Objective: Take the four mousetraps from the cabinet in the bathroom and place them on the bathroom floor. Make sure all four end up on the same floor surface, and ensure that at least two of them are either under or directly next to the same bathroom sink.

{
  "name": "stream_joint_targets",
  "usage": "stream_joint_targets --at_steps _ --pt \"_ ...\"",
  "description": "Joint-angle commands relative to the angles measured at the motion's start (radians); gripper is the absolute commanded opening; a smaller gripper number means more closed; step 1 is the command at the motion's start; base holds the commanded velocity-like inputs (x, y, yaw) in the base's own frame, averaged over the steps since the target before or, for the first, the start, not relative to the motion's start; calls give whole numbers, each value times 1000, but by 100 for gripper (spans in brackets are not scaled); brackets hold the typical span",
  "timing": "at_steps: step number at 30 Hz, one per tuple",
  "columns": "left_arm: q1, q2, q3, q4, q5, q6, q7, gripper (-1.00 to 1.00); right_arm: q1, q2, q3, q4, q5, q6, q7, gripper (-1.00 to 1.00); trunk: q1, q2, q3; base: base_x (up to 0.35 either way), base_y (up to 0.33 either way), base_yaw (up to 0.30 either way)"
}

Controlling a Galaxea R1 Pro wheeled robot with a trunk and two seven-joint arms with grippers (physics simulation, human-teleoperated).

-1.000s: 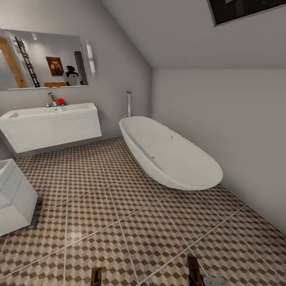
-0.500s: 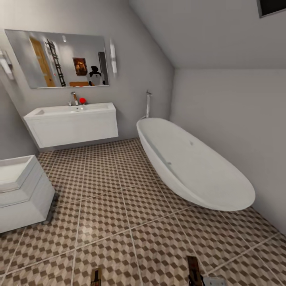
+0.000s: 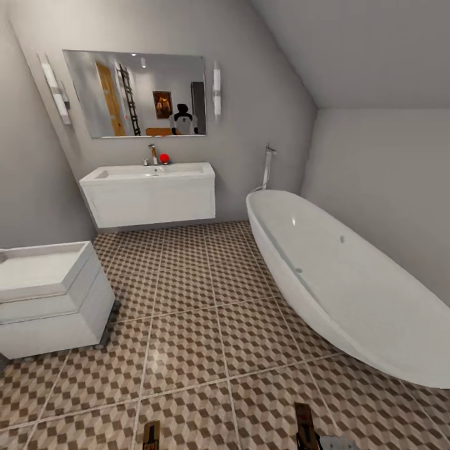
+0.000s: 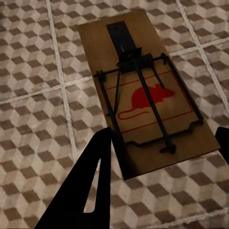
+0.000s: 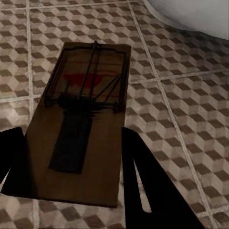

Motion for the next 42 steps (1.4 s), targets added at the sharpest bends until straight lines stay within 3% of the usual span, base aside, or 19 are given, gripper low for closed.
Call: stream_joint_targets --at_steps 1,24,30,42 --pt "-2 -1 -9 4 7 -6 3 -100 0 0 -4 0 7 -3 -2 -100 0 0 -1 291 22 286" --pt "-2 -1 -9 4 7 -6 3 -100 0 0 -4 1 7 -2 -1 -100 0 0 -1 291 2 284" --pt "-2 -1 -9 4 7 -6 3 -100 0 0 -4 7 5 5 2 -100 0 0 -1 291 0 84" --pt "-2 -2 -9 4 7 -6 3 -100 0 0 -4 207 4 6 1 -100 0 0 -1 291 0 5"
